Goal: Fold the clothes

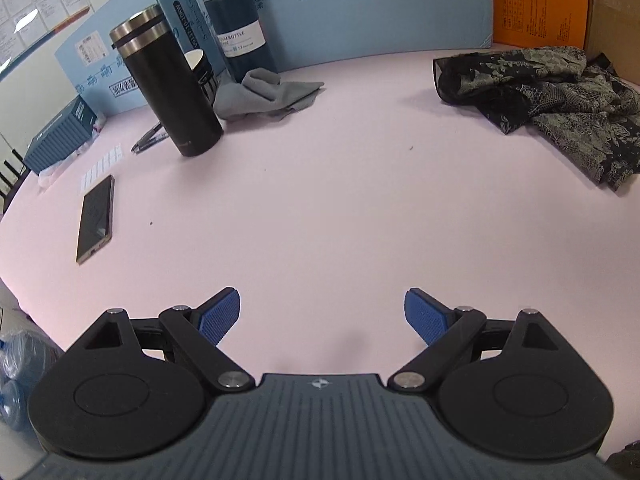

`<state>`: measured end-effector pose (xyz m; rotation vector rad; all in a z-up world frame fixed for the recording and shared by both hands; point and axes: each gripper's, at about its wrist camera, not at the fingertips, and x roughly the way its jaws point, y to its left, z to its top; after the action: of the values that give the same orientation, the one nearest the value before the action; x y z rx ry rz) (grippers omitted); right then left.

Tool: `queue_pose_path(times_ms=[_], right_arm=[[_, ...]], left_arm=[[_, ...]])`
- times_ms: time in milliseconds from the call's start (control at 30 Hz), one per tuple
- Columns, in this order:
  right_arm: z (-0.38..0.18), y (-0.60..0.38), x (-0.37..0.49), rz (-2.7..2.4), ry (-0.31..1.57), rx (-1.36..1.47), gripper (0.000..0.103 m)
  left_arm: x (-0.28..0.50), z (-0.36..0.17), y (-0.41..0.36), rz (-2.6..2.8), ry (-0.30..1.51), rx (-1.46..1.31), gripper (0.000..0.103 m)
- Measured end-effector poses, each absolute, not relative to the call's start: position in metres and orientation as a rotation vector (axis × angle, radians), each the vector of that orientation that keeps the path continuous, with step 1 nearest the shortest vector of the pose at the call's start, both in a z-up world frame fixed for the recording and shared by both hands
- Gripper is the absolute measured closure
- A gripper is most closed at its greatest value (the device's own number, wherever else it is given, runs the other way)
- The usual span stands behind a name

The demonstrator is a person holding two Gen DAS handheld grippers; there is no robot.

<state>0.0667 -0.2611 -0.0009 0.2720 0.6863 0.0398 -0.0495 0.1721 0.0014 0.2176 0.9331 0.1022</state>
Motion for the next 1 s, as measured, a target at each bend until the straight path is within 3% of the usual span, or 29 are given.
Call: queue_pose_path(times_ms=[133, 333, 400, 433, 467, 600, 767, 1000], right_arm=[[-0.063, -0.304, 0.042, -0.120, 0.802, 0.317, 0.035], [-0.092, -0.283, 0.048, -0.129, 0.833, 0.265, 0.043], [-0.089, -0.263, 0.058, -0.101, 0.832, 0.168, 0.069], [-0.087, -0.256, 0.062, -0.075, 0.835, 0.153, 0.095], [-0.086, -0.250, 0.067, -0.049, 0.838, 0.139, 0.098], [-0.062, -0.256, 0.086, 0.029, 0.836, 0.302, 0.098], [0.037, -0.282, 0.095, 0.104, 0.643, 0.463, 0.098], [0.171, -0.323, 0.060, 0.130, 0.412, 0.411, 0.098]], left_arm=[[-0.045, 0.007, 0.159, 0.093, 0.938, 0.205, 0.014], [-0.014, 0.049, 0.121, 0.046, 0.870, 0.152, 0.014], [0.000, 0.057, 0.105, 0.031, 0.862, 0.133, 0.014], [0.007, 0.059, 0.097, 0.024, 0.865, 0.127, 0.014], [0.015, 0.062, 0.089, 0.013, 0.868, 0.123, 0.014], [0.045, 0.081, 0.063, -0.031, 0.822, 0.132, 0.014], [0.076, 0.126, 0.049, -0.083, 0.721, 0.119, 0.014], [0.078, 0.183, 0.067, -0.099, 0.575, 0.078, 0.014]])
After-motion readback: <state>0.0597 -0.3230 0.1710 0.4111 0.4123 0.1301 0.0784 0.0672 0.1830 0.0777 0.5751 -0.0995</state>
